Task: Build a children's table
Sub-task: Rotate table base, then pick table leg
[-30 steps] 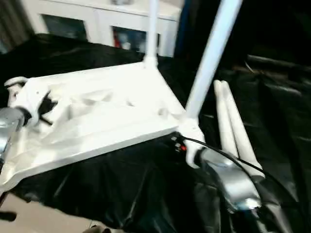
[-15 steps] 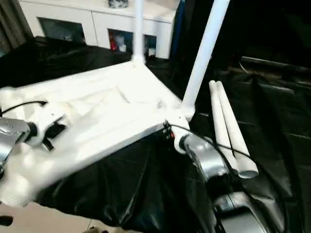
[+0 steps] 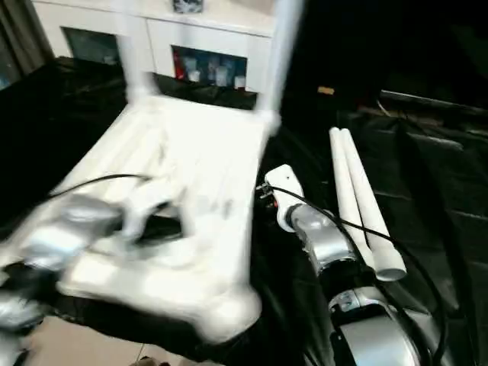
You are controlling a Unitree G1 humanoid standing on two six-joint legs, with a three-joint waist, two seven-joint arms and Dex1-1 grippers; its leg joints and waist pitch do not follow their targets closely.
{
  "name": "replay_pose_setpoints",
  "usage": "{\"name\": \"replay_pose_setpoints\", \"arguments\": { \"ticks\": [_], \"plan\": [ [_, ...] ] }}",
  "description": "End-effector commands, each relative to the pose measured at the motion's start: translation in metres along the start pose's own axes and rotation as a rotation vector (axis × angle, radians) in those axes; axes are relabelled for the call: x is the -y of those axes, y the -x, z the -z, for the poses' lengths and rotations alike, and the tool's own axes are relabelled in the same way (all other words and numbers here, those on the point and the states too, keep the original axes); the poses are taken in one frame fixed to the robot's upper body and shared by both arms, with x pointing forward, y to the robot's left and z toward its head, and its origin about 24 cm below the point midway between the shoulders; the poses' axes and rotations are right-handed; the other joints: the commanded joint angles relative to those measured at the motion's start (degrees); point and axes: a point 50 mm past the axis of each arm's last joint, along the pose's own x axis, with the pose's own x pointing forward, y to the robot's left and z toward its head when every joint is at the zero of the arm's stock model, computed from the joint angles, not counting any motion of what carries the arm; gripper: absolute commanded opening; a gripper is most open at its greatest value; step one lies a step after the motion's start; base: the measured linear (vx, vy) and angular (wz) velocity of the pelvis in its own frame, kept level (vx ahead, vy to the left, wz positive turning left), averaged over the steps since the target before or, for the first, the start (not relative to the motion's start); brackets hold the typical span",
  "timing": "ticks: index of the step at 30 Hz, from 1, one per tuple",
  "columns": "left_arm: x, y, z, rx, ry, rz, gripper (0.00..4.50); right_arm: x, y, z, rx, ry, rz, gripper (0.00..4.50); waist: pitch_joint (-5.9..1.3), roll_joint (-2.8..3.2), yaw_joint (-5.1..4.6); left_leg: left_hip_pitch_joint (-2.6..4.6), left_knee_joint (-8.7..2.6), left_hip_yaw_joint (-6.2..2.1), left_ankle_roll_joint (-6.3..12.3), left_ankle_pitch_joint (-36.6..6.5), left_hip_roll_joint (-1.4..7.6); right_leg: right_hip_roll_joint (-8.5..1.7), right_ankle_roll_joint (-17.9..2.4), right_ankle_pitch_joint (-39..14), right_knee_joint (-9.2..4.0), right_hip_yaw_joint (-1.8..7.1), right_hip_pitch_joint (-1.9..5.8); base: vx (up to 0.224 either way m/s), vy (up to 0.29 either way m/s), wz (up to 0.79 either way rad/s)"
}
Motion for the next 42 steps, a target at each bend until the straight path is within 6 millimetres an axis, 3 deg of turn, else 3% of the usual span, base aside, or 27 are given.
{"name": "replay_pose_setpoints", "arguments": {
  "ticks": [1, 5, 9, 12, 14, 15, 16, 21, 23, 24, 25, 29, 31, 34, 38, 39, 42],
  "plan": [
    [-0.006, -0.012, -0.011, 0.034, -0.039, -0.099, 0.84, -0.018, -0.006, -0.008, 0.034, 0.02, -0.071, 3.22, -3.86, 0.65, -0.07, 0.87, -4.13, -0.8, -1.06, -15.39, 1.51, -2.0, -11.61, -16.46, -4.41, 2.27, 2.29, 0.0, 0.0, 0.0],
    [-0.022, -0.018, -0.018, 0.059, -0.07, -0.287, 0.84, -0.005, -0.001, -0.014, 0.068, 0.02, -0.008, 3.22, -4.12, 0.47, -0.04, 0.58, -4.02, -1.11, -0.45, -14.99, 1.53, -2.04, -10.52, -17.28, -4.4, 2.12, 2.54, 0.0, 0.0, 0.0],
    [-0.026, -0.021, -0.023, 0.106, -0.074, -0.364, 0.84, 0.006, 0.006, -0.018, 0.088, 0.006, 0.054, 3.22, -4.45, 0.39, 0.36, 0.54, -3.81, -1.02, 0.6, -11.45, 1.73, -2.01, -11.8, -11.49, -3.75, 2.18, 2.73, 0.0, 0.0, 0.0],
    [-0.02, -0.031, -0.027, 0.196, -0.054, -0.408, 0.84, 0.025, 0.023, -0.029, 0.129, -0.037, 0.149, 3.22, -4.67, 1.14, 0.58, 0.57, -3.55, -0.93, 1.48, -7.88, 1.71, -1.73, -13.64, -4.82, -3.13, 2.19, 2.99, 0.0, 0.0, 0.0],
    [-0.019, -0.033, -0.028, 0.219, -0.04, -0.423, 0.84, 0.029, 0.029, -0.033, 0.146, -0.044, 0.161, 3.22, -4.81, 0.68, 0.89, 0.39, -3.31, -0.81, 3.38, -4.98, 1.72, -1.69, -15.09, 0.43, -2.52, 2.21, 3.36, 0.0, 0.0, 0.0],
    [-0.018, -0.034, -0.029, 0.249, -0.024, -0.435, 0.88, 0.033, 0.035, -0.037, 0.173, -0.046, 0.17, 3.38, -4.79, 1.27, 1.13, 0.49, -3.26, -0.84, 3.56, -4.85, 1.73, -1.78, -15.29, 0.85, -2.48, 2.19, 3.35, 0.0, 0.0, 0.0],
    [-0.018, -0.034, -0.029, 0.249, -0.024, -0.435, 0.88, 0.033, 0.035, -0.037, 0.173, -0.046, 0.17, 3.38, -4.73, 0.93, 1.18, 0.63, -3.27, -0.71, 3.88, -5.58, 1.8, -1.75, -15.53, 0.62, -2.67, 2.2, 3.23, 0.0, 0.0, 0.0],
    [-0.007, -0.021, -0.043, 0.413, -0.013, -0.325, 0.9, 0.06, 0.064, -0.037, 0.111, -0.123, 0.332, 3.74, -4.4, 1.13, 1.63, 0.81, -3.59, -0.68, 2.39, -8.33, 1.95, -1.83, -15.31, -4.62, -3.09, 2.25, 3.15, 0.0, 0.0, 0.0],
    [-0.002, -0.015, -0.045, 0.431, -0.03, -0.28, 1.17, 0.064, 0.071, -0.033, 0.057, -0.138, 0.364, 3.88, -4.15, 1.16, 1.74, 0.79, -3.88, -0.79, 1.46, -9.45, 2.14, -1.91, -14.77, -7.28, -3.18, 2.26, 3.18, 0.0, 0.0, 0.0],
    [0.003, -0.01, -0.047, 0.443, -0.045, -0.237, 1.23, 0.068, 0.077, -0.03, 0.012, -0.155, 0.394, 3.94, -3.89, 1.01, 1.4, 0.87, -3.94, -0.6, 0.62, -11.68, 1.88, -1.71, -13.63, -10.81, -3.74, 2.25, 2.79, 0.0, 0.0, 0.0],
    [0.006, -0.007, -0.048, 0.453, -0.055, -0.214, 1.23, 0.069, 0.081, -0.028, -0.018, -0.168, 0.412, 3.94, -3.91, 0.94, 1.37, 0.86, -4.09, -0.75, -0.06, -12.08, 1.99, -1.8, -12.94, -12.33, -3.72, 2.31, 2.92, 0.0, 0.0, 0.0],
    [0.031, 0.017, -0.049, 0.409, -0.128, -0.006, 1.61, 0.072, 0.101, -0.027, -0.126, -0.205, 0.447, 4.3, -3.75, 1.01, 1.11, 0.82, -4.38, -0.94, -1.23, -11.83, 2.19, -1.85, -11.08, -14.56, -3.5, 2.4, 2.74, 0.0, 0.0, 0.0],
    [0.035, 0.019, -0.047, 0.39, -0.127, 0.028, 1.65, 0.072, 0.103, -0.026, -0.146, -0.208, 0.446, 4.38, -3.48, 1.17, 0.79, 1.07, -4.32, -0.68, -1.82, -13.04, 1.98, -1.48, -10.29, -16.62, -3.95, 2.47, 2.16, 0.0, 0.0, 0.0],
    [0.042, 0.023, -0.044, 0.349, -0.136, 0.096, 1.94, 0.071, 0.107, -0.025, -0.172, -0.226, 0.463, 4.5, -3.4, 1.28, 0.79, 1.08, -4.36, -0.73, -2.75, -13.73, 1.79, -1.52, -8.94, -18.95, -4.23, 2.46, 2.03, 0.0, 0.0, 0.0],
    [0.05, 0.029, -0.047, 0.345, -0.115, 0.145, 2.11, 0.07, 0.111, -0.022, -0.226, -0.266, 0.47, 4.5, -3.61, 1.54, 0.71, 1.12, -4.28, -0.76, -3.66, -12.41, 1.75, -1.35, -9.0, -16.16, -3.79, 2.52, 2.21, 0.0, 0.0, 0.0],
    [0.052, 0.03, -0.047, 0.342, -0.115, 0.152, 2.44, 0.069, 0.111, -0.021, -0.237, -0.276, 0.465, 4.5, -3.59, 1.52, 0.73, 1.04, -4.31, -0.76, -3.6, -12.37, 1.72, -1.33, -9.04, -15.97, -3.84, 2.51, 2.22, 0.0, 0.0, 0.0],
    [0.057, 0.034, -0.051, 0.324, -0.109, 0.182, 2.49, 0.067, 0.113, -0.011, -0.304, -0.302, 0.45, 4.5, -3.64, 1.53, 0.73, 1.02, -4.22, -0.77, -3.59, -11.94, 1.65, -1.33, -9.15, -15.52, -3.75, 2.49, 2.35, 0.0, 0.0, 0.0]
  ]
}}
